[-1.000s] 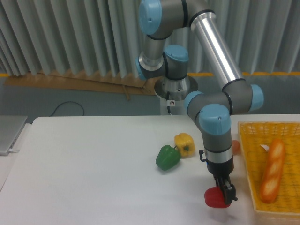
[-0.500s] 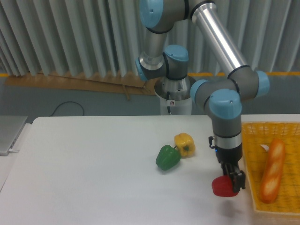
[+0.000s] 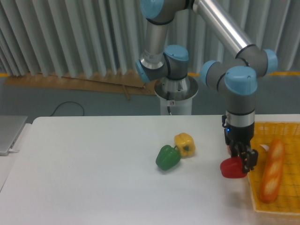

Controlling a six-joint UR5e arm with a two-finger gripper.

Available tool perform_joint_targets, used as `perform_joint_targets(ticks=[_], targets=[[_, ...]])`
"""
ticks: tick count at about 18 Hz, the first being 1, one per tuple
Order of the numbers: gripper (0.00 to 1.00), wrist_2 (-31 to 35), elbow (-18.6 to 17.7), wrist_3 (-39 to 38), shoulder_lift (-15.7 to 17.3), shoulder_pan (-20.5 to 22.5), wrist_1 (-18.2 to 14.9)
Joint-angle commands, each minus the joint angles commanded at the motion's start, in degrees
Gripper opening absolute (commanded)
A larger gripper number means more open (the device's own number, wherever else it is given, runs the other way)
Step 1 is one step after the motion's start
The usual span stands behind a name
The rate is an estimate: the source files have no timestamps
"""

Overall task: Place the red peppers in a basket
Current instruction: 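Lift the red pepper and carry it over the orange basket, then lower the red pepper into the basket beside the bread and release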

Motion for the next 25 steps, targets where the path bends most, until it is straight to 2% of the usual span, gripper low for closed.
perform_joint_targets(ticks=[3, 5, 8, 17, 25], targets=[[0.44, 0.0, -0.8, 1.7, -0.1, 3.3, -0.4], [0.45, -0.6, -1.4, 8.2, -0.1, 6.0, -0.2], [0.45, -4.6, -1.4, 11.0, -0.2, 8.5, -0.2], [0.45, -4.0, -1.6, 27.8, -0.8, 10.2, -0.2], [0.47, -1.9, -1.7, 28.7, -1.5, 10.0, 0.3]])
